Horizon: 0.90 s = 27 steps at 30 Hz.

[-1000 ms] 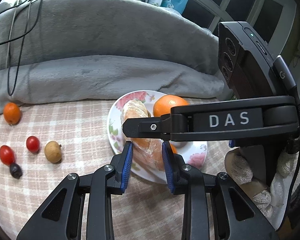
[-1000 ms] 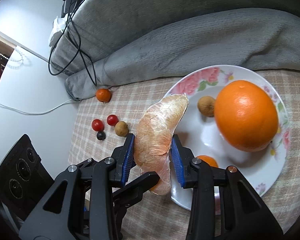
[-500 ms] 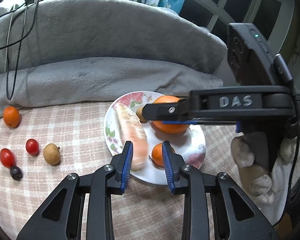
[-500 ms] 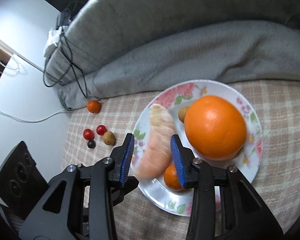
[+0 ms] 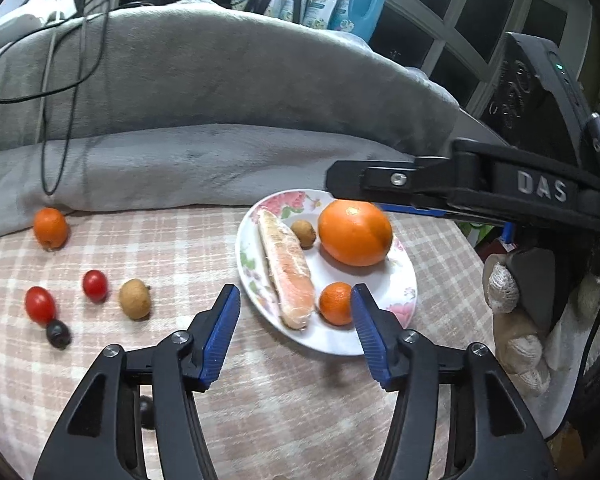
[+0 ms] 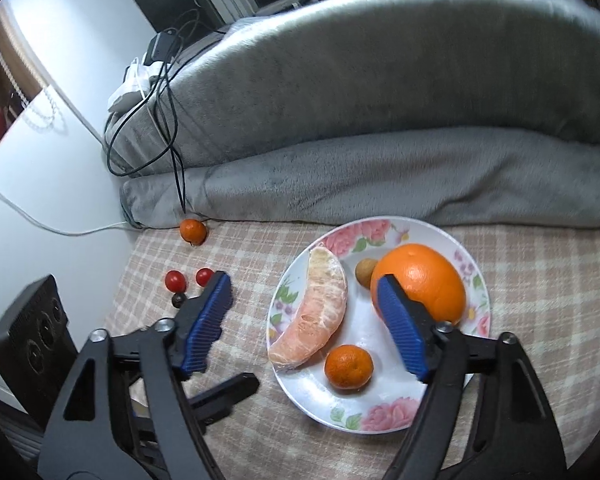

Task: Organize fruits
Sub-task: 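Lower the pomelo segment onto the plate and open the right tool, then move both tools away from the plate toward the loose red tomatoes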

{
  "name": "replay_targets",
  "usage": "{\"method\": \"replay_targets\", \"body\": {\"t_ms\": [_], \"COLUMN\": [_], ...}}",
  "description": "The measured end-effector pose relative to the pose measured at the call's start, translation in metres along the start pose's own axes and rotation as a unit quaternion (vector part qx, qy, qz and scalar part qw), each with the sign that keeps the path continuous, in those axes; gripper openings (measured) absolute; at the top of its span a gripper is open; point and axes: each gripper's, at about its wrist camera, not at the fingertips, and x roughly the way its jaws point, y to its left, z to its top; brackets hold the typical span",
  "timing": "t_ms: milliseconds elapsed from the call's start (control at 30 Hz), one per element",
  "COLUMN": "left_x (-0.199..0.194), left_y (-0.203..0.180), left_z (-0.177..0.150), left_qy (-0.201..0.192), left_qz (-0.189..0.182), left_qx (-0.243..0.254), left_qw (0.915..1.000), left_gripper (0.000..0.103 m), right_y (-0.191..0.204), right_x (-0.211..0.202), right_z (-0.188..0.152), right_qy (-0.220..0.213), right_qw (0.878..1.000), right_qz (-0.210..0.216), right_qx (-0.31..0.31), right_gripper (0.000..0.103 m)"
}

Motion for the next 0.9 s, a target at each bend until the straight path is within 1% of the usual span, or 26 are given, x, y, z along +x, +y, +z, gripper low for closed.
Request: {"method": "replay_targets", "body": {"t_ms": [67,133,200,300,500,667,900], "left_x": [-0.006,-0.008,-0.014,-0.019,-0.034,-0.044,-0.060], "left_y": [0.009,0.012,0.021,0.032,0.056,0.080,0.122], "left_z": [-0.001,0.001,-0.002,-0.003,-0.003,-0.006,-0.013], "left_qy": [-0.002,-0.003,-0.005,-0.005,-0.011,-0.008,-0.013], "left_qz": [0.006,0.013,0.021,0.031,0.056,0.076,0.111], "left_qx": [-0.004,-0.007,-0.013,-0.023,-0.034,-0.046,-0.069], "left_qw": [1.0000,0.9999,0.9997,0.9993,0.9978,0.9960,0.9913], "left_gripper": [0.066,0.066,0.068,0.068,0.068,0.068,0.068], "right_y": [0.006,0.010,0.016,0.024,0.034,0.041,0.058], "right_x": [-0.002,-0.003,-0.003,-0.003,0.003,0.006,0.023], "right_z": [0.000,0.000,0.000,0.001,0.002,0.003,0.005], "right_qy": [-0.009,-0.011,-0.017,-0.022,-0.020,-0.020,0.003], "right_qw": [1.000,1.000,0.999,0.999,0.998,0.998,0.997], "right_qz": [-0.002,-0.003,-0.006,-0.011,-0.008,-0.005,0.016], "right_qx": [-0.010,-0.019,-0.031,-0.044,-0.054,-0.061,-0.073], "right_gripper": [0.089,0.095,0.096,0.097,0.097,0.097,0.097]}}
